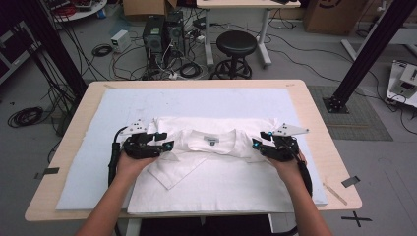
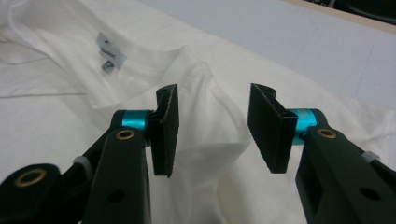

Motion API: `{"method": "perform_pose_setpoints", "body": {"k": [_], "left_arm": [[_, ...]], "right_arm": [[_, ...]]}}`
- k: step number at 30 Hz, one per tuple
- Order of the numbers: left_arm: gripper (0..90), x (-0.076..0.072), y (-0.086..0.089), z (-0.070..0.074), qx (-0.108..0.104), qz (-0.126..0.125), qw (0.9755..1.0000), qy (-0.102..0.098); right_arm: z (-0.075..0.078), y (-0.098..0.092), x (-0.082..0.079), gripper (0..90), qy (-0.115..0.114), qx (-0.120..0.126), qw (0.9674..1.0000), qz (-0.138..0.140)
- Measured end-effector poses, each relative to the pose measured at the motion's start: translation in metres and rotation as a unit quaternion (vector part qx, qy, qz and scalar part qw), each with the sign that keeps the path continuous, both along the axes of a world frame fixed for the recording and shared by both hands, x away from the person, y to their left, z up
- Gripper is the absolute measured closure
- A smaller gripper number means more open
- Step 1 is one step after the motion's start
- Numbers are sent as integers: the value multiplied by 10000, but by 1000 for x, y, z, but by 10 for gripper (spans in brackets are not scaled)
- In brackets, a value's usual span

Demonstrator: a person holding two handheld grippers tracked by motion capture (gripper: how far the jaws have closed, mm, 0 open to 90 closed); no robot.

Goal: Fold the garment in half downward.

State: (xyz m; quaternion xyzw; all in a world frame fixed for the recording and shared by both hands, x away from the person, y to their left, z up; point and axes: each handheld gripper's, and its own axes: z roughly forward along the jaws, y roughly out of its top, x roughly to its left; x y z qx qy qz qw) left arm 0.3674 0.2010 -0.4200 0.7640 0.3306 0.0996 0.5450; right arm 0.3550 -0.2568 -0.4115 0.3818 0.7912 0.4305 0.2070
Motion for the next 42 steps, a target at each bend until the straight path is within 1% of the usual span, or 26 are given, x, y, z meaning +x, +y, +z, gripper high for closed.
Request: {"method": "perform_pose_setpoints", "body": {"k": [3, 5, 6, 8, 9, 11, 12, 13, 14, 15, 17, 20, 22, 23, 24, 25, 26, 27, 28, 30, 31, 34, 37, 40, 41, 42], "left_arm": [[469, 5, -6, -1, 92, 36, 10000, -1], [483, 8, -9, -3, 165, 78, 9998, 43], [508, 9, -10, -5, 197, 84, 9997, 69], [565, 9, -10, -6, 270, 67, 9996, 78], [602, 9, -10, -6, 316, 40, 9995, 73], [689, 8, -9, -6, 332, -4, 9994, 30], [729, 6, -8, -5, 319, -21, 9995, 16], [772, 5, -7, -5, 308, -43, 9995, 23], [800, 4, -6, -5, 310, -83, 9995, 19], [830, 3, -5, -5, 318, -125, 9994, 20], [858, -1, -4, -5, 325, -171, 9993, -8], [865, -10, -1, -3, 329, -284, 9991, -33], [866, -17, 2, -2, 326, -367, 9988, -48], [867, -21, 3, -2, 327, -411, 9986, -52], [867, -21, 3, -2, 327, -411, 9986, -52], [867, -29, 5, -2, 319, -488, 9983, -41], [868, -33, 6, -3, 310, -534, 9981, -40], [868, -33, 6, -3, 310, -534, 9981, -40], [868, -40, 8, -3, 317, -610, 9976, -64], [869, -48, 12, -2, 353, -658, 9971, -119], [869, -52, 13, -2, 328, -676, 9971, -110], [869, -63, 18, -1, 304, -770, 9965, -149], [868, -74, 19, -5, 327, -845, 9958, -130], [856, -77, 20, -6, 327, -864, 9957, -114], [856, -82, 25, -7, 93, -868, 9962, -64], [758, -84, 28, -5, -27, -815, 9966, -125]], "right_arm": [[-6, 0, 12, 505, 123, -68, 9999, -99], [-9, 1, 21, 477, 295, -132, 9994, -124], [-11, 1, 25, 476, 338, -125, 9993, -135], [-14, 2, 30, 483, 513, -90, 9986, -96], [-15, 4, 33, 509, 592, -96, 9982, -79], [-18, 6, 35, 639, 754, -120, 9971, 37], [-19, 6, 35, 717, 783, -98, 9968, 114], [-18, 7, 33, 803, 778, -82, 9968, 179], [-17, 8, 30, 859, 721, -117, 9971, 223], [-16, 8, 28, 889, 710, -138, 9970, 282], [-12, 7, 21, 893, 643, -92, 9972, 372], [-6, 6, 9, 894, 504, 38, 9977, 462], [-3, 4, -1, 894, 394, 43, 9977, 546], [-2, 3, -6, 894, 381, 35, 9977, 567], [-2, 3, -6, 894, 381, 35, 9977, 567], [-2, 2, -11, 894, 339, 44, 9975, 613], [-2, -2, -21, 894, 342, 81, 9974, 622], [-2, -2, -21, 894, 342, 81, 9974, 622], [-2, -3, -26, 894, 332, 85, 9973, 651], [-1, -7, -39, 894, 286, 75, 9968, 737], [1, -8, -45, 894, 247, 90, 9968, 757], [3, -11, -58, 894, 177, 121, 9962, 841], [5, -13, -69, 894, 112, 125, 9958, 901], [6, -15, -75, 894, 97, 156, 9956, 923], [6, -15, -75, 893, 97, 156, 9956, 923], [8, -21, -81, 848, 33, 290, 9959, 853]]}}
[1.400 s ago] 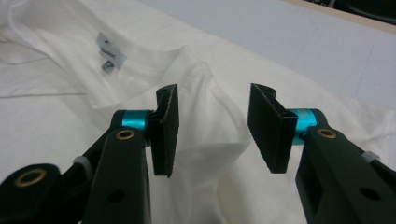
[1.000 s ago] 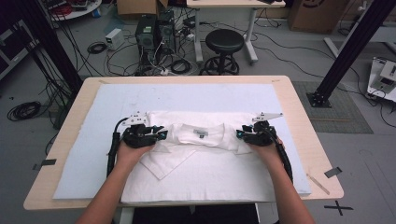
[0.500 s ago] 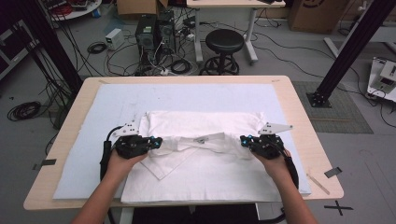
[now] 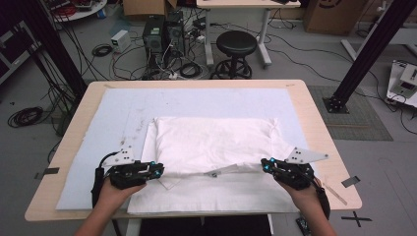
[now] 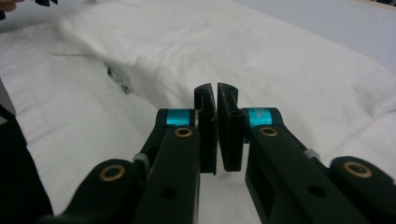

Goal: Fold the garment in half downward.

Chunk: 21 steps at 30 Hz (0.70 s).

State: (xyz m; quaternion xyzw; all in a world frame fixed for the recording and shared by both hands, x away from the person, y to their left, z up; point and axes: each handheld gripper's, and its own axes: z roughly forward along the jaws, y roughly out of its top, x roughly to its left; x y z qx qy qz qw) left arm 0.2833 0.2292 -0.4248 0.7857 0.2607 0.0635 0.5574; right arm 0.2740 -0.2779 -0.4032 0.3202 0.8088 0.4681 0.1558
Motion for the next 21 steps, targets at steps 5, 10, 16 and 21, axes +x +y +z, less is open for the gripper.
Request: {"method": "perform_pose_setpoints", "body": {"k": [5, 10, 16, 21], "left_arm": [[667, 3, 9, 0, -136, 263, 9996, 15], [586, 8, 8, -10, 49, 409, 9990, 197], [563, 8, 5, -13, 233, 427, 9986, 219], [560, 9, 8, -15, 283, 512, 9980, 249]], "right_arm": [[2, -10, 3, 749, 34, 193, 9994, -296], [-10, -3, 7, 631, 208, -123, 9990, -368], [-25, 2, 6, 602, 327, -530, 9971, -443], [-44, 0, -4, 657, 419, -1169, 9906, -582]]}}
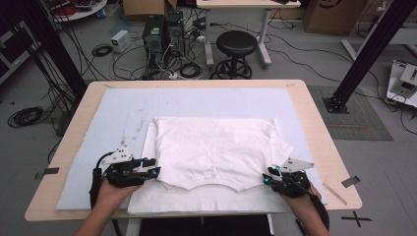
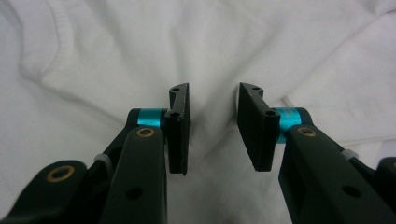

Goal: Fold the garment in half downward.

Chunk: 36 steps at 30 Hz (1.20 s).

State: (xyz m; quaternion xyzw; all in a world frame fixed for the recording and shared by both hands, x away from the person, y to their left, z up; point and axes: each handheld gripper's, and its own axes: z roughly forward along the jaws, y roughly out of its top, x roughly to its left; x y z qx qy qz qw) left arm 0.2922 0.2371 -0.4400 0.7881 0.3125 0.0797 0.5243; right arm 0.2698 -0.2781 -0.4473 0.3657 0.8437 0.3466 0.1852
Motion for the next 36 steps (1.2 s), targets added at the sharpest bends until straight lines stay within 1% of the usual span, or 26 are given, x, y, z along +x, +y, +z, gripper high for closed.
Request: {"method": "perform_pose_setpoints", "body": {"k": [1, 2, 7, 8, 9, 10, 11, 12, 13, 14, 15, 16, 17, 18, 19, 20, 23, 24, 26, 27, 28, 31, 36], "left_arm": [[560, 0, 0, 0, 0, 0, 10000, 0], [559, 0, 1, -1, -1, 59, 10000, 26], [548, 1, 1, -3, 15, 55, 9999, 99], [541, 2, -1, -4, 80, 59, 9998, 154], [535, 2, -1, -4, 80, 59, 9998, 154], [526, 3, -4, -7, 126, -17, 9996, 232], [518, 3, -4, -7, 126, -17, 9996, 232], [518, 4, -7, -10, 220, -66, 9992, 316], [509, 5, -12, -11, 428, -112, 9983, 389], [513, 5, -15, -11, 546, -109, 9977, 381], [529, 4, -17, -11, 668, -149, 9969, 375], [581, 3, -20, -12, 804, -220, 9959, 356], [629, 2, -22, -11, 909, -253, 9951, 289], [667, 2, -22, -11, 909, -253, 9951, 289], [667, 0, -23, -11, 985, -255, 9945, 244], [719, 0, -22, -11, 963, -259, 9947, 245], [786, 0, -18, -11, 867, -247, 9954, 312], [807, 0, -16, -11, 866, -258, 9954, 322], [846, 0, -15, -10, 873, -306, 9953, 275], [853, -1, -16, -9, 860, -284, 9955, 264], [858, -2, -16, -8, 896, -305, 9953, 201], [864, -4, -16, -6, 870, -316, 9956, 120], [869, -11, -13, 1, 551, -365, 9978, 86]], "right_arm": [[0, 0, 0, 657, 0, 0, 10000, 0], [-1, -5, -3, 658, 26, 143, 9999, -79], [1, -9, -5, 622, 21, 180, 9997, -169], [4, -9, -4, 600, -2, 280, 9994, -200], [4, -9, -4, 600, -2, 280, 9994, -200], [6, -9, -3, 589, -70, 344, 9992, -215], [6, -9, -3, 589, -70, 344, 9992, -215], [6, -9, -3, 587, -74, 365, 9991, -202], [5, -7, -3, 583, -36, 345, 9992, -187], [2, -5, -2, 583, 63, 268, 9995, -160], [0, -3, -2, 583, 93, 232, 9996, -117], [-2, -2, -3, 584, 133, 213, 9996, -105], [-3, -2, -3, 598, 132, 227, 9996, -103], [-3, -2, -3, 598, 132, 227, 9996, -103], [-3, -1, -4, 624, 137, 227, 9996, -85], [-2, -1, -5, 673, 168, 218, 9996, -75], [-2, -1, -5, 777, 180, 246, 9995, 20], [-1, -1, -5, 803, 176, 246, 9995, 37], [-1, -2, -6, 859, 150, 289, 9995, 11], [0, -2, -6, 868, 121, 281, 9995, -5], [0, -3, -7, 873, 94, 290, 9995, -6], [1, -5, -7, 881, 85, 364, 9993, -27], [9, -10, -9, 885, -92, 523, 9986, -41]]}}
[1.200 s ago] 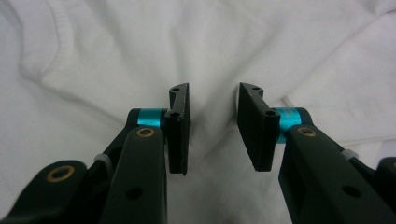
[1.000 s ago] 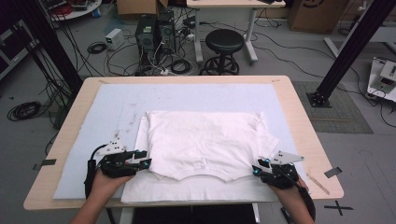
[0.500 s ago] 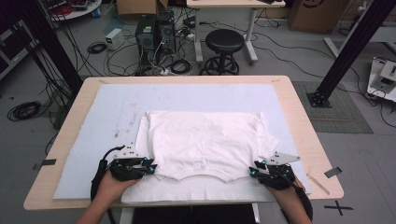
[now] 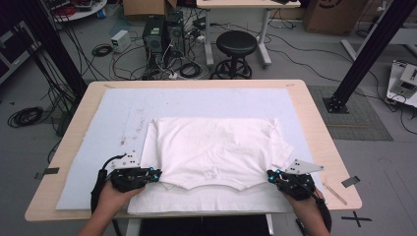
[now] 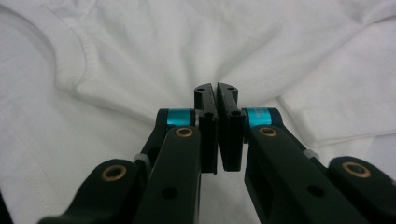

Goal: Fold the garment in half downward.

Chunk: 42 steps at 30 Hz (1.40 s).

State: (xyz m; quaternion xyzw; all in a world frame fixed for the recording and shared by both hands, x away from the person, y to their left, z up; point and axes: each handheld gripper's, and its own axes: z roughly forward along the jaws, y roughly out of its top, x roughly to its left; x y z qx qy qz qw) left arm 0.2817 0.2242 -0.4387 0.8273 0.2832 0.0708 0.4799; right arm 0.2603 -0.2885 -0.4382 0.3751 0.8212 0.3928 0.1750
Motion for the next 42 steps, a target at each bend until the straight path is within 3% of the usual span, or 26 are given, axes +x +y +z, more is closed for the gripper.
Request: {"method": "perform_pose_setpoints", "body": {"k": [8, 18, 40, 42], "left_arm": [[869, -16, 3, 8, -249, -138, 9996, -87], [869, -36, 7, 8, -228, -203, 9994, -131], [866, -36, 5, 2, -219, -352, 9991, 8], [798, -35, 6, 2, -281, -304, 9991, 19]], "right_arm": [[13, -9, -12, 886, -100, 231, 9997, -14], [11, -8, -32, 886, -91, 196, 9997, 123], [7, -11, -35, 885, -73, 187, 9996, 218], [7, -11, -35, 794, -132, 258, 9993, 226]]}}
